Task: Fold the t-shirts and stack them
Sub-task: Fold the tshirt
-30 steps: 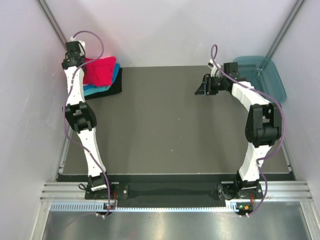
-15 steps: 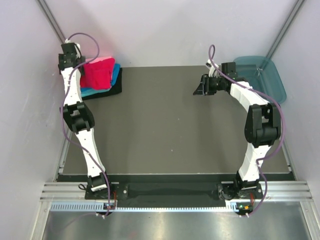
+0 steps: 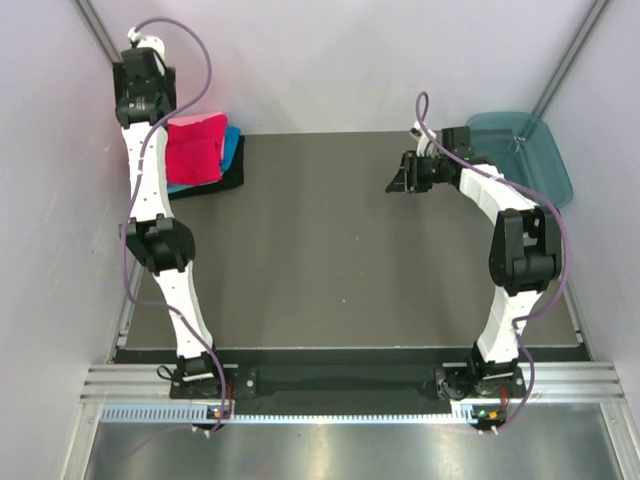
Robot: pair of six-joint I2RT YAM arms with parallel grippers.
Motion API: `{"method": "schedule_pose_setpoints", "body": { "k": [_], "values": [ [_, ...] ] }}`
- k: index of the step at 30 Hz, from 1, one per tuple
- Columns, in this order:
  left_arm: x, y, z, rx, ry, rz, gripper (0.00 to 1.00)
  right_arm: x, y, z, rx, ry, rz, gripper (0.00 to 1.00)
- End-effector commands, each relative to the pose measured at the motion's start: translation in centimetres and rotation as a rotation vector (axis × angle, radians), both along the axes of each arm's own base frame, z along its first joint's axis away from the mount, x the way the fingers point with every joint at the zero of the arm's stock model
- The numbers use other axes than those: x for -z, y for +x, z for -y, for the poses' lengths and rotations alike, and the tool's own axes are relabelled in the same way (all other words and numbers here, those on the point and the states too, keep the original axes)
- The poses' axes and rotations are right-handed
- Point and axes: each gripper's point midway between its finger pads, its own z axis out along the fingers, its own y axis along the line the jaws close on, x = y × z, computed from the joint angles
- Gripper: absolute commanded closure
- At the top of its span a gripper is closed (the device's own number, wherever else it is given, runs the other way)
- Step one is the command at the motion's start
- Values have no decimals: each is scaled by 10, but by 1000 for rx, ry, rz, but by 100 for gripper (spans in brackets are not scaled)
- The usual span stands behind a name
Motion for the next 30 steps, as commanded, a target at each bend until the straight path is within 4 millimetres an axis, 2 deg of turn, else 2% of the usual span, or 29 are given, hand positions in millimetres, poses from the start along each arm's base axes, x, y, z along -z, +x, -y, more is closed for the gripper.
{"method": "schedule_pose_setpoints", "body": {
  "k": [1, 2, 4, 5, 6, 7, 9, 10, 11, 12, 13, 14, 15, 16, 18, 19, 20, 21, 25, 30],
  "values": [
    [-60, -24, 15, 4, -12, 126, 19, -25, -4, -6, -34, 5, 91, 58],
    [-61, -25, 28, 39, 2, 106, 20, -22, -5, -5, -33, 4, 85, 58],
    [-37, -21, 48, 105, -15, 33, 22, -19, -7, -5, -34, 5, 74, 58],
    [-22, -24, 62, 135, -40, -21, 23, -20, -7, -7, -36, 9, 72, 57],
    [-11, -24, 75, 183, -75, -52, 28, -18, -6, -6, -35, 8, 69, 58],
    [14, -28, 81, 201, -106, -120, 30, -19, -6, -7, -35, 9, 69, 57],
    [32, -42, 90, 210, -167, -171, 34, -21, -4, -6, -34, 6, 76, 58],
    [68, -50, 98, 238, -220, -255, 36, -21, -3, -6, -32, 4, 78, 58],
    [67, -61, 101, 259, -241, -258, 37, -21, -3, -6, -34, 3, 77, 58],
    [75, -65, 104, 277, -261, -267, 37, -21, -3, -5, -33, 2, 80, 58],
    [110, -79, 111, 295, -304, -342, 37, -21, -4, -5, -35, 2, 79, 57],
    [118, -87, 115, 301, -324, -356, 37, -17, -5, -5, -33, -3, 72, 58],
    [117, -97, 118, 311, -334, -353, 37, -16, -6, -4, -34, -3, 71, 57],
    [131, -110, 122, 302, -358, -384, 36, -13, -7, -4, -33, -6, 65, 58],
    [141, -123, 124, 286, -381, -406, 36, -12, -8, -4, -34, -6, 60, 58],
    [154, -132, 125, 276, -395, -430, 36, -11, -9, -5, -35, -5, 56, 58],
    [149, -138, 125, 271, -395, -417, 36, -9, -9, -4, -34, -6, 52, 58],
    [160, -147, 125, 264, -400, -441, 36, -9, -9, -4, -35, -5, 51, 58],
    [171, -160, 123, 272, -375, -472, 36, -5, -9, -5, -35, -3, 40, 58],
    [177, -159, 121, 258, -369, -471, 35, -4, -9, -9, -44, 0, 38, 57]
  ]
}}
